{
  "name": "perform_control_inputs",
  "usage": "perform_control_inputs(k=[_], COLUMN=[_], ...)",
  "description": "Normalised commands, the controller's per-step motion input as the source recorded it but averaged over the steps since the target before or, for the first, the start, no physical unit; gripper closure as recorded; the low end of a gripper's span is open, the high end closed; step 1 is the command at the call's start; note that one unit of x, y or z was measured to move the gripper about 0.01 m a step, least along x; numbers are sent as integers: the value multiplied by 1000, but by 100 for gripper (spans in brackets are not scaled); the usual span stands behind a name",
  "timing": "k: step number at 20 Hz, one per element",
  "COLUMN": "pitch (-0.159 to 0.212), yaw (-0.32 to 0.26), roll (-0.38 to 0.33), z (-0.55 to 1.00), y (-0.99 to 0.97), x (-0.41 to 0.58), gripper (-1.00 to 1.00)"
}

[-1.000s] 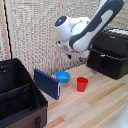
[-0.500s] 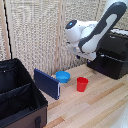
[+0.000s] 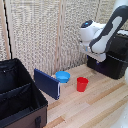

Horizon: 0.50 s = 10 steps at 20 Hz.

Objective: Please move the gripper into proximity with the fryer handle. Once close enough, gingerly grasp the handle and gently tug the fryer basket open in your direction.

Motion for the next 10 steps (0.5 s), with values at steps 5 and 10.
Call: perform_control_inputs(k=[5, 10], pitch=[-41, 23], yaw=[122, 169], roll=[0, 0], z=[-55, -41], y=[-680, -648], x=[48, 47], gripper=[-100, -100])
